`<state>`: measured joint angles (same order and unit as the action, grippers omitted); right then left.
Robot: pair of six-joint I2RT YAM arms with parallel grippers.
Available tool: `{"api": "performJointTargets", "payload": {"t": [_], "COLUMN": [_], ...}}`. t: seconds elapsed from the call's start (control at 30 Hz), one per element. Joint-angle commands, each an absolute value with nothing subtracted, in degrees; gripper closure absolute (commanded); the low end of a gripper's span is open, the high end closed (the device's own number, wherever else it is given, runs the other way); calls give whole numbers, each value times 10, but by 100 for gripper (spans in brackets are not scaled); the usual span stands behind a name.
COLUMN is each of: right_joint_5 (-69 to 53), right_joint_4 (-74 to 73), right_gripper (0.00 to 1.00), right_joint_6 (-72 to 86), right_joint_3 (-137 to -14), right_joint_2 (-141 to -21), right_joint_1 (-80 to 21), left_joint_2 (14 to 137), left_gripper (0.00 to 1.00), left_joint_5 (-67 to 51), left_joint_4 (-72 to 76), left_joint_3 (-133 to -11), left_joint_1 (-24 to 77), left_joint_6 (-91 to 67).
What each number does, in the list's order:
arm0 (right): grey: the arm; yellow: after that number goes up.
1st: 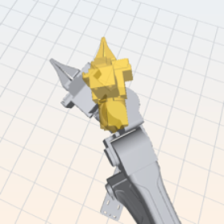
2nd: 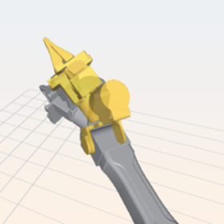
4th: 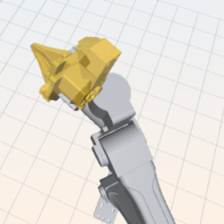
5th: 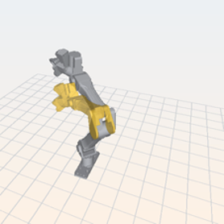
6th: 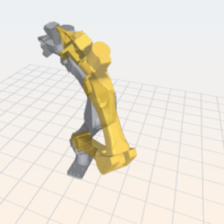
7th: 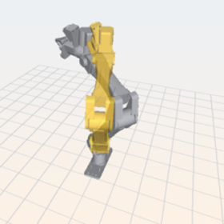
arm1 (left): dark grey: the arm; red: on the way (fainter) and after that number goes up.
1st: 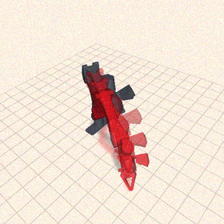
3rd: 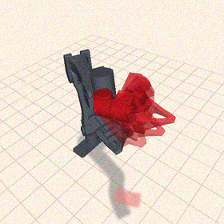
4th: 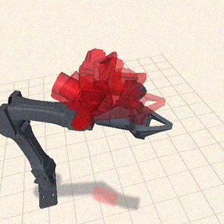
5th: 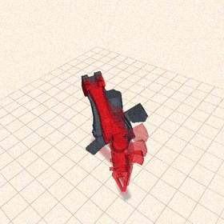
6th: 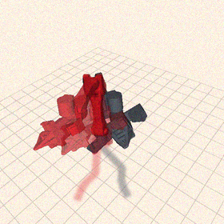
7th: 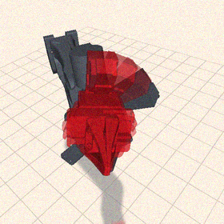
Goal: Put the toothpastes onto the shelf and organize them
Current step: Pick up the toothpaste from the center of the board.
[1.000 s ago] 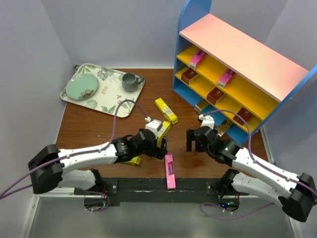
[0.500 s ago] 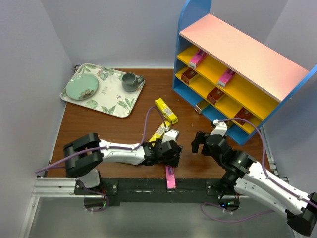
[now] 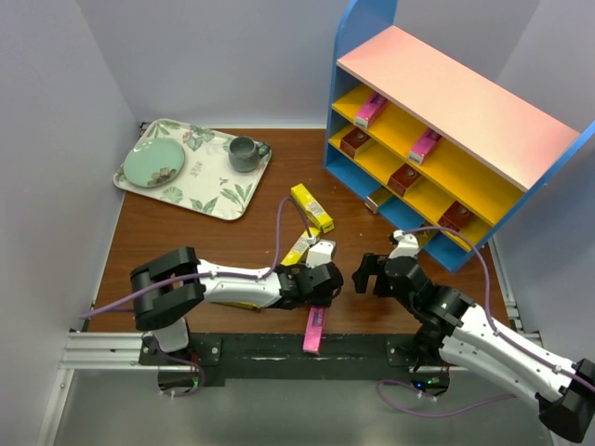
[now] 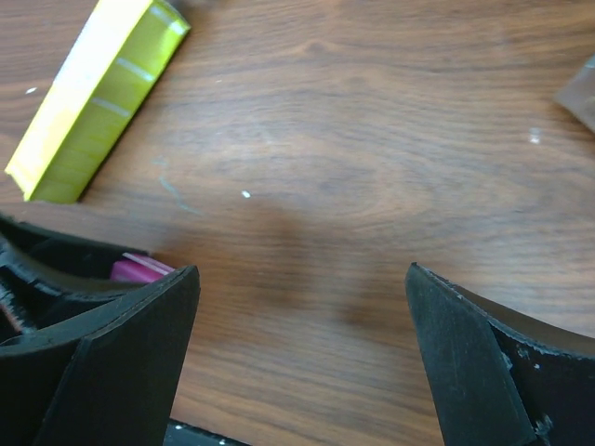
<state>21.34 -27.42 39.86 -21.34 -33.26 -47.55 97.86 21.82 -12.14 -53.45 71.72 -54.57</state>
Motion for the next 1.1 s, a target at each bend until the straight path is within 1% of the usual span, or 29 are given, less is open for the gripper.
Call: {"api": "performJointTargets", "payload": {"t": [0.0, 0.1, 0.3, 0.57, 0.67, 0.7, 0.77, 0.8, 0.9, 0.93, 1.07], "right_joint_5": [172, 142, 142, 236, 307, 358, 415, 490, 582, 645, 714], "right_joint_4": [-215, -192, -157, -92, -29, -13, 37, 55, 118, 126, 142], "right_gripper": [5, 6, 6, 7, 7, 7, 7, 6, 6, 6, 6], "right_joint_6": [381, 364, 331, 257, 233, 227, 213, 215, 218, 227, 263], "right_joint_3": [-203, -196, -198, -242, -240, -236, -235, -232, -242, -248, -286], "right_joint_2": [-325, -326, -323, -416, -454, -482, -520, -559, -633, -688, -793], "right_joint_1": [-475, -478, -509, -643, -711, -747, -783, -814, -861, -869, -889], "left_joint_2": [988, 987, 977, 966, 975, 976, 980, 982, 989, 990, 993], "left_gripper": [66, 69, 71, 75, 76, 76, 77, 77, 77, 77, 77], "left_joint_5": [268, 269, 266, 267, 255, 251, 245, 244, 237, 234, 222], "left_joint_4": [-158, -170, -186, -206, -211, -211, -209, -208, -208, -208, -207], "left_joint_3": [-564, -581, -627, -700, -710, -711, -710, -711, -712, -712, -713], "left_joint_1": [715, 697, 634, 563, 543, 539, 529, 525, 517, 515, 509], "left_joint_6": [-563, -552, -525, -506, -510, -512, -514, -515, -516, -516, -517]}}
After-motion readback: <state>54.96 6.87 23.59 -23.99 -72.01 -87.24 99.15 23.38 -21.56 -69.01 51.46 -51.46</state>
